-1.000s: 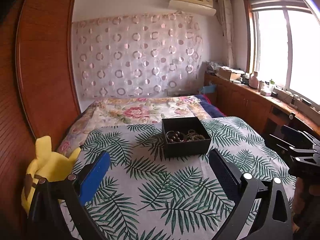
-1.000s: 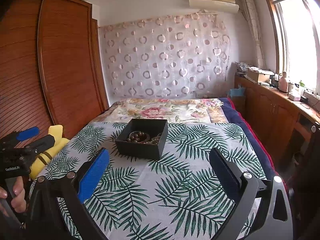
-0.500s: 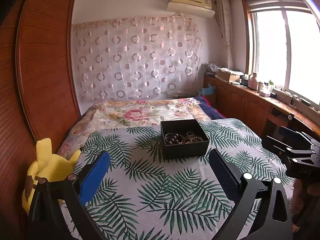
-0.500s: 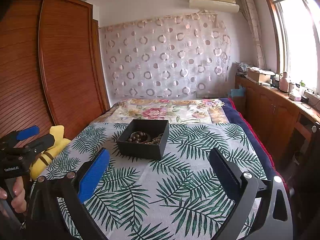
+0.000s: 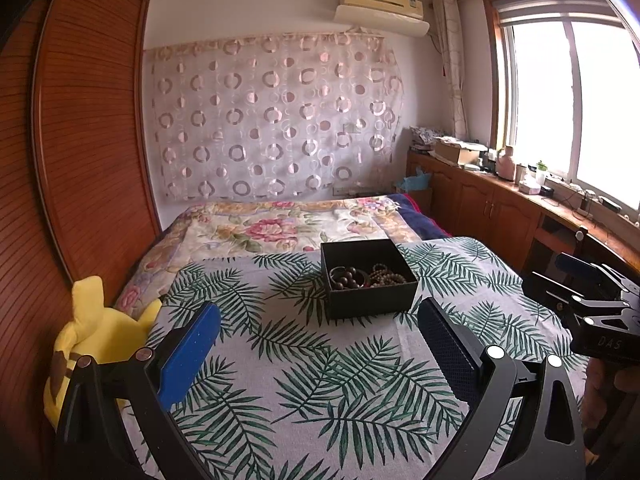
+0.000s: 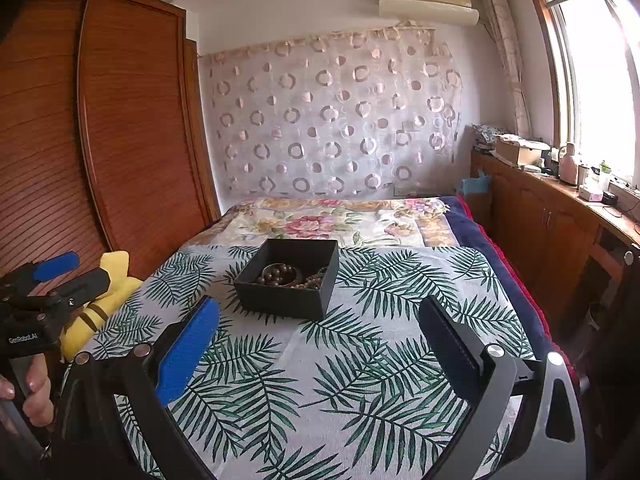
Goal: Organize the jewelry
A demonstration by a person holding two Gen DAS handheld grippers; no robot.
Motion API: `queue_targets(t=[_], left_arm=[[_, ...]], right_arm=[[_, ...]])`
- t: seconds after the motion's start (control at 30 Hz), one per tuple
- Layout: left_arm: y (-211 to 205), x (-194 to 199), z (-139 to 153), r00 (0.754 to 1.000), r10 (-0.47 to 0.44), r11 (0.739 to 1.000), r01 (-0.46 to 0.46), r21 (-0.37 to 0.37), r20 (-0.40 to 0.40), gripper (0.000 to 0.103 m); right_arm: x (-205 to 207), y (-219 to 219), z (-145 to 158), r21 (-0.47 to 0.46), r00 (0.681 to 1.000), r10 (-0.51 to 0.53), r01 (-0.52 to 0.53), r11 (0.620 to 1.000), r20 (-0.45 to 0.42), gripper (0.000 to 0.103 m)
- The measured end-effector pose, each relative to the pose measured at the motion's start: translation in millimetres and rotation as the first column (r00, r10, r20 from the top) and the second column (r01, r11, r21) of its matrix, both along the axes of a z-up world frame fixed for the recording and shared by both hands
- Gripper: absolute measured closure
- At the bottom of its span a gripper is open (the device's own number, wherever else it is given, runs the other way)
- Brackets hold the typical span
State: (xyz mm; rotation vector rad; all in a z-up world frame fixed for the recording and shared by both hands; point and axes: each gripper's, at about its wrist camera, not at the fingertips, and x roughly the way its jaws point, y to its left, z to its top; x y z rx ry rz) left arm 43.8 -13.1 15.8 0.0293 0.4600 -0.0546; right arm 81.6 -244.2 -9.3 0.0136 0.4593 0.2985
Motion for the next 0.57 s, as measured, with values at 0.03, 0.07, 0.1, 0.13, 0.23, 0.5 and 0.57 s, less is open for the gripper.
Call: queue_targets(t=[0.03,0.07,0.1,0.13,0.23,0.5,0.57], left_arm=[[0.2,0.1,-0.5,1.0,0.0,1.0,0.0,0.001,0.001,0.008],[0.1,0.0,-0.3,1.0,0.001,1.0,-0.001,0.001,0.001,0.008],[0.2,0.1,-0.6,1.0,0.001,1.0,-0.001,0.0,0.001,0.008],[0.2,0.0,-0.7,1.0,0.0,1.0,0.0,0.0,0.001,0.008],[-0.2,0.0,0.0,1.0,-0.001,1.0,0.001,-0.001,0.0,0.008],[-1.7,-1.1,-0.1,1.0,0.002,1.0,-0.002,-0.002,-0.002,0.008],[-2.1,-1.8,0.1,1.0,0.002,1.0,-0.002,-0.002,0.0,0.008]], right_arm=[[0.0,-0.1,0.0,0.0,1.0,0.001,-0.001,1.0,0.0,0.003],[-0.4,0.9,0.0,0.0,1.0,0.001,-0.001,1.0,0.0,0.003],[-0.7,0.6,0.2,0.001,1.0,0.001,-0.001,1.0,0.0,0.003],[-0.8,1.0,-0.2,0.001,1.0,0.001,-0.001,1.0,-0.001,0.003],[-1.0,1.0,-0.2,0.001,1.0,0.001,-0.001,1.0,0.001,0.003],[-0.9,0.4,-0.2,0.002,1.0,0.0,0.0,1.0,0.0,0.002],[-0.7,-0.2,0.1,0.001,1.0,0.001,-0.001,1.0,0.0,0.003]])
